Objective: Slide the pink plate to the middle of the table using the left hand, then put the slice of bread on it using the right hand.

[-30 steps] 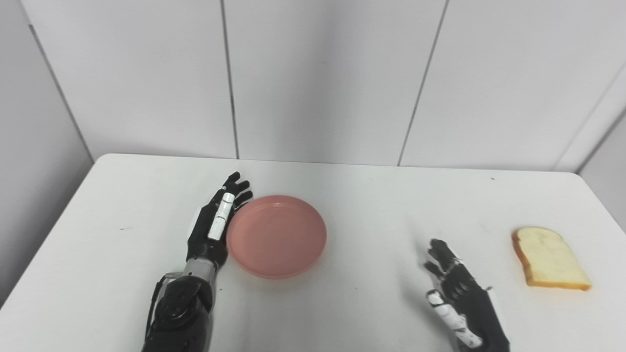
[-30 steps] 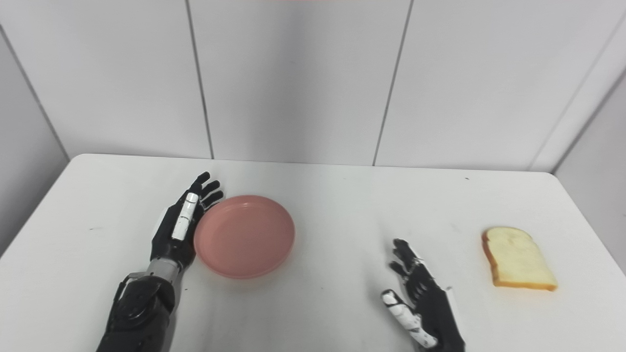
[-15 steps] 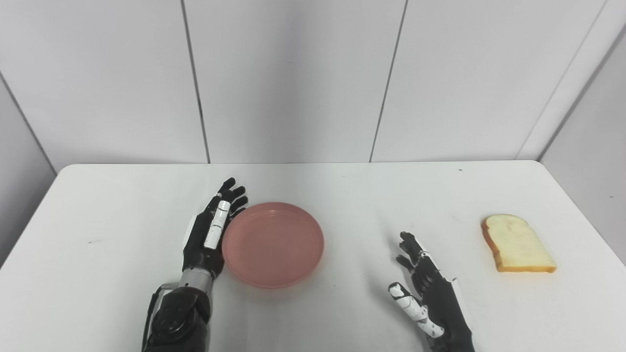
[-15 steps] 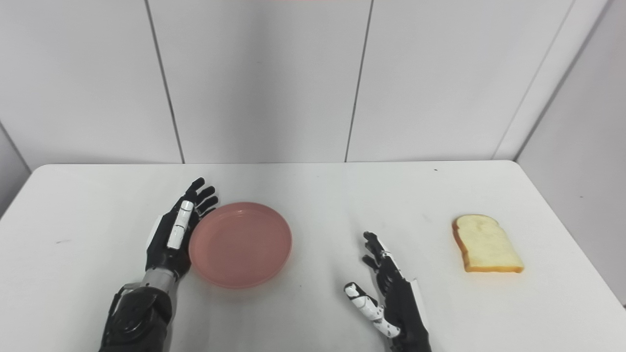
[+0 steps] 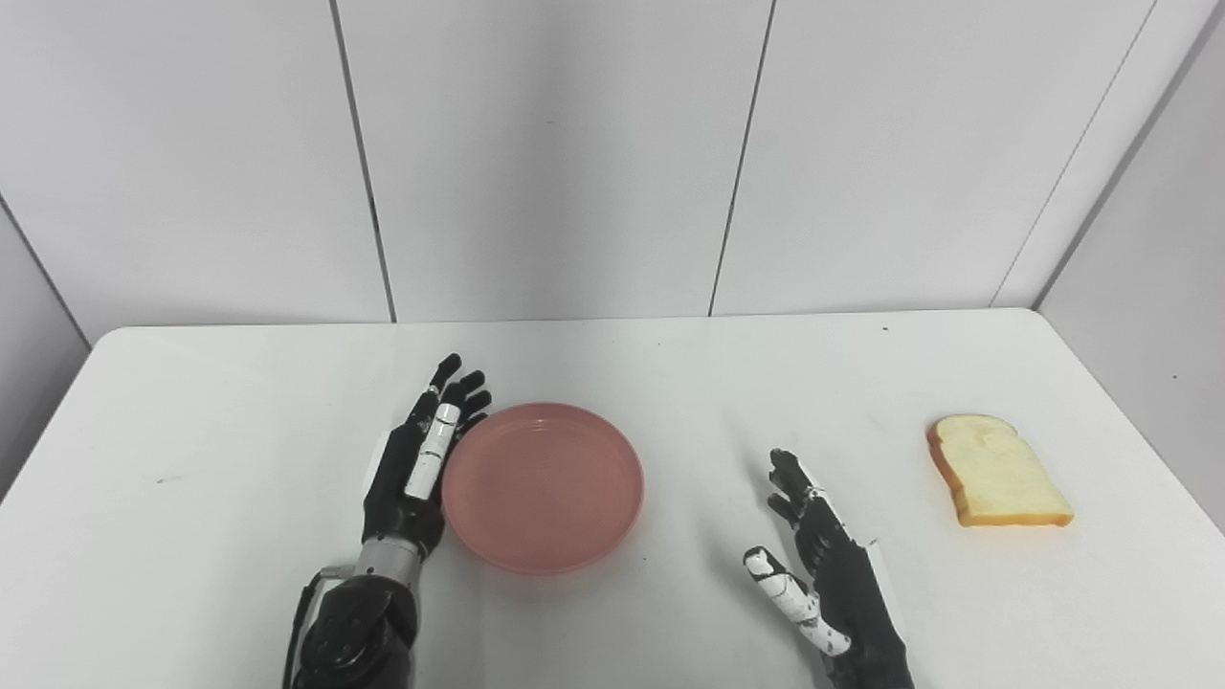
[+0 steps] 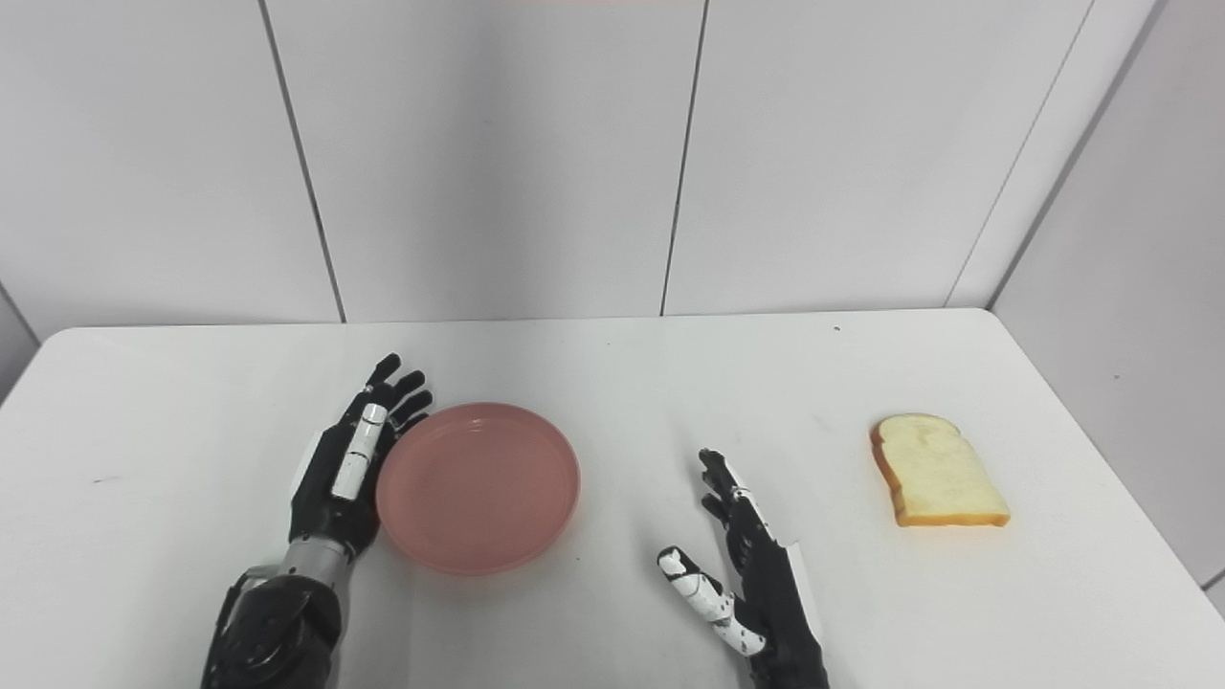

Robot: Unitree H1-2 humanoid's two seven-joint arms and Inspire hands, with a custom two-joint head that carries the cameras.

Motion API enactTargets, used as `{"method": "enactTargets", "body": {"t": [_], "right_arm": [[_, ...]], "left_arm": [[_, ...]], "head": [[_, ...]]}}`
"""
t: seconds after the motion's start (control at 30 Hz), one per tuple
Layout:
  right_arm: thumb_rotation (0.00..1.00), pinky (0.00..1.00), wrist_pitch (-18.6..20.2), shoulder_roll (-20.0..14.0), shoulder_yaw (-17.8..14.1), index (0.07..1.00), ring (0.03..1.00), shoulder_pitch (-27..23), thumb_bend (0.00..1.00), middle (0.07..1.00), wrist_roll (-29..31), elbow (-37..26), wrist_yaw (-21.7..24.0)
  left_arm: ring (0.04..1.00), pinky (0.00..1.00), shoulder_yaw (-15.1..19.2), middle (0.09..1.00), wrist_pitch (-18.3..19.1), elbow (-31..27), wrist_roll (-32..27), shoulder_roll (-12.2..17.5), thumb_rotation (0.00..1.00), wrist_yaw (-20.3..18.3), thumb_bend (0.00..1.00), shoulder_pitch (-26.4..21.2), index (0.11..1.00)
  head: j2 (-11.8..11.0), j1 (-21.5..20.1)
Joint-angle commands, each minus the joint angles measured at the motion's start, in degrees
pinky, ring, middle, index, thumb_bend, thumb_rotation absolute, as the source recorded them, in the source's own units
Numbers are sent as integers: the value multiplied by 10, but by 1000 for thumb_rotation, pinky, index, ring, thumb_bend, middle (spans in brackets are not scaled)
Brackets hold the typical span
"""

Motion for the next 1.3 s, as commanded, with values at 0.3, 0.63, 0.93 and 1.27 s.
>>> {"method": "enactTargets", "body": {"t": [0.3,0.63,0.93,1.27], "right_arm": [[618,929,52,39,1,948,943,10,871,930,-115,-24,-75],[707,1000,172,52,-7,979,988,-21,924,974,-303,-92,-147],[695,1000,265,1,-33,1000,1000,-109,969,999,-418,-80,-206],[690,1000,380,-75,-64,970,1000,-204,1000,997,-487,-47,-213]], "left_arm": [[886,872,-2,889,40,13,-5,-1,742,-20,666,13,908],[882,864,8,889,38,27,-10,10,754,-26,695,13,903],[896,884,11,886,34,40,-18,8,737,-36,659,9,911],[896,877,3,884,29,44,-13,1,745,-42,626,8,920]], "head": [[-5,-24],[-3,-75],[-10,-93],[-16,-104]]}}
